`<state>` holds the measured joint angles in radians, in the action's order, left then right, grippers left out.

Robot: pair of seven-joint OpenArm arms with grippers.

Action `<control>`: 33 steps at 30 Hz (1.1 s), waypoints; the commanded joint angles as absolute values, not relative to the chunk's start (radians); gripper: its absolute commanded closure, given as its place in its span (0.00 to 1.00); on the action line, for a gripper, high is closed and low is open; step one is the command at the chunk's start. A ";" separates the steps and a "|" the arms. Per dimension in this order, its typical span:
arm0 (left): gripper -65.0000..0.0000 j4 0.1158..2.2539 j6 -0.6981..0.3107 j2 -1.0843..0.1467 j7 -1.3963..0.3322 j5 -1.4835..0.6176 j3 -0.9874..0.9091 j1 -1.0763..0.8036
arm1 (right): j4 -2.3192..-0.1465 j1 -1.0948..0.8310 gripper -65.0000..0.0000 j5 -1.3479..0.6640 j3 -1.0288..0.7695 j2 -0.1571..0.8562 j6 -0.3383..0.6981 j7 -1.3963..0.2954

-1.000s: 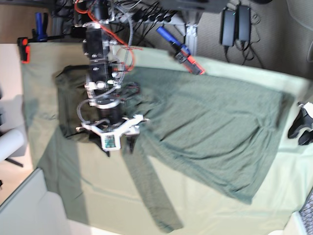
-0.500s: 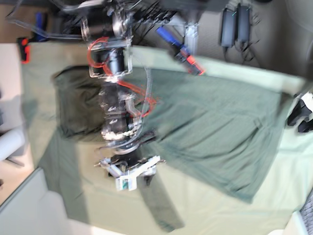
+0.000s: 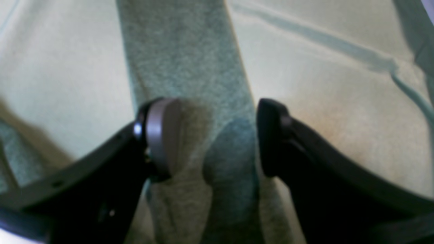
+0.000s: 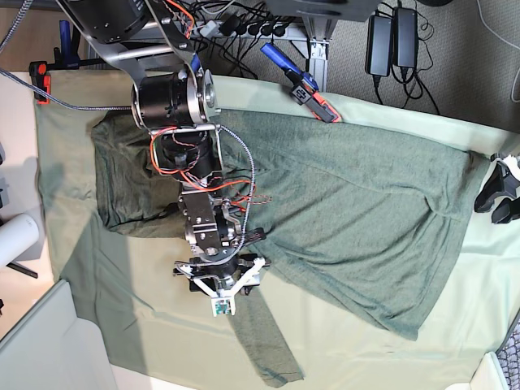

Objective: Fold the T-shirt properly
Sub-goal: 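Drag the held sleeve across the shirt body with the right gripper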

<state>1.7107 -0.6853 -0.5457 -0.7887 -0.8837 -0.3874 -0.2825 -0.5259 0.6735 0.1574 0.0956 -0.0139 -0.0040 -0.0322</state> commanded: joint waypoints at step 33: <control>0.47 1.722 -0.698 -0.565 -0.744 -0.886 -0.397 -0.271 | -1.080 0.478 1.00 0.146 0.157 -0.066 0.133 -0.138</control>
